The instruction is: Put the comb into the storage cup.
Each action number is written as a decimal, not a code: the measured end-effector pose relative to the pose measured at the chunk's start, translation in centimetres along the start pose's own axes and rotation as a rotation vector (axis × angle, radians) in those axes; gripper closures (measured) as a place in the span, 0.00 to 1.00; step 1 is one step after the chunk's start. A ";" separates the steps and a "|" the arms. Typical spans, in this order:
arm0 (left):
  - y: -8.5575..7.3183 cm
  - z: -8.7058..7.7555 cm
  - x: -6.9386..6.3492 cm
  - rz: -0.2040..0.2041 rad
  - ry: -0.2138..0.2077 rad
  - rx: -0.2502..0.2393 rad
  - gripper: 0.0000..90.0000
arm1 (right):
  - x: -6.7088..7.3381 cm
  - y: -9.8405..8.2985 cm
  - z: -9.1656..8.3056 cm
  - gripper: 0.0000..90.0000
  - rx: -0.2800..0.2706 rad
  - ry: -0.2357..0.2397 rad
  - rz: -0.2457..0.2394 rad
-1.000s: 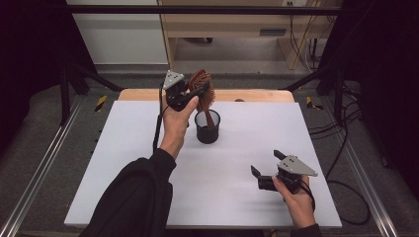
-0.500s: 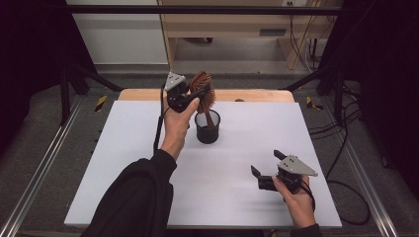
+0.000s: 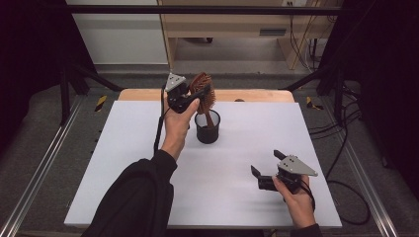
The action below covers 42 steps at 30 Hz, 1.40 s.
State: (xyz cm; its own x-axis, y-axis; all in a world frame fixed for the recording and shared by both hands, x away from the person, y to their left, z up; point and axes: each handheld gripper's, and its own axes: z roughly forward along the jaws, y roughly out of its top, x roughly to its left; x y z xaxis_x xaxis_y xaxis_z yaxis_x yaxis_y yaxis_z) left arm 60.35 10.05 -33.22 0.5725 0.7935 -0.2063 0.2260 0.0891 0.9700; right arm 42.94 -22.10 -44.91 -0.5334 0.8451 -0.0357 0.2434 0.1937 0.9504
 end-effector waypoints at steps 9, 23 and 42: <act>-0.2 0.1 0.1 -0.003 0.000 0.003 0.56 | 0.0 0.0 0.0 0.04 0.001 0.003 0.001; -0.5 0.2 0.1 -0.008 -0.002 0.007 0.56 | 0.0 0.0 0.0 0.04 0.002 0.003 0.001; -0.8 0.2 -0.2 -0.010 -0.011 0.010 0.56 | 0.0 0.0 0.0 0.04 0.003 0.004 0.002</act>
State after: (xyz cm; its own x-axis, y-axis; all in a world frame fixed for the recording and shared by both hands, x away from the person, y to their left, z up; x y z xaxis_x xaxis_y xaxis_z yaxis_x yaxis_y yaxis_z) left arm 60.20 9.71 -33.94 0.5790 0.7858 -0.2175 0.2397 0.0909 0.9666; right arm 42.96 -22.06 -44.94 -0.5359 0.8436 -0.0331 0.2468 0.1940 0.9494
